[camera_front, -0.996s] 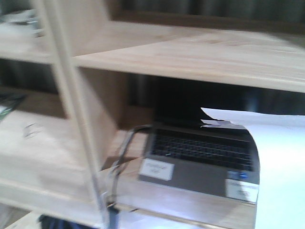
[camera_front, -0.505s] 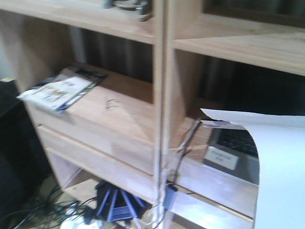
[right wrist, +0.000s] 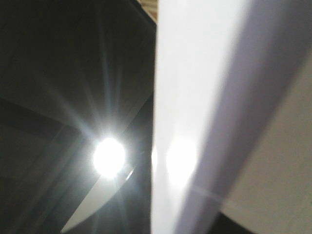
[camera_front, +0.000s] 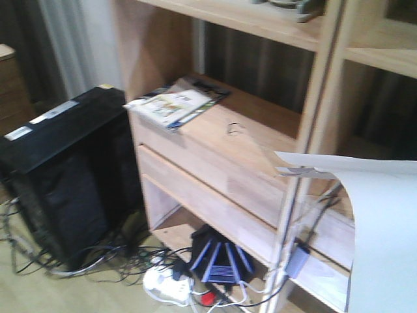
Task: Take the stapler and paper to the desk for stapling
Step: 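Drive the base to the wooden desk holding stapler and paper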
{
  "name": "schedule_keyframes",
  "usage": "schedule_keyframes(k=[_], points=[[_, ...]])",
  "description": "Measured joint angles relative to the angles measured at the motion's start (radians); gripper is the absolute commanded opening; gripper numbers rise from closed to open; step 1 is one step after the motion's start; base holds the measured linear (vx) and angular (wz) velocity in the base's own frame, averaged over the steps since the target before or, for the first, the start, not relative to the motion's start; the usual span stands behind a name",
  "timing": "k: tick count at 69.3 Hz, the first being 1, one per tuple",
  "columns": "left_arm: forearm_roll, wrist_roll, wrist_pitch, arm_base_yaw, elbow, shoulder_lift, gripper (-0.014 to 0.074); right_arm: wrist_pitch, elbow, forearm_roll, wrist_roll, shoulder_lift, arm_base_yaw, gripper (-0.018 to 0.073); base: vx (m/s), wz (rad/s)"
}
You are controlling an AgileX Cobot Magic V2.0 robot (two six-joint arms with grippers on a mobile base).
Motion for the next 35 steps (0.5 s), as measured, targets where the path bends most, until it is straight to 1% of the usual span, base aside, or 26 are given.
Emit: schedule_keyframes(k=[35], points=[[0.0,0.0,0.0,0.0,0.0,0.0,-0.0006,0.0,0.0,0.0,0.0,0.0,0.0,-0.0002,-0.11,0.42]])
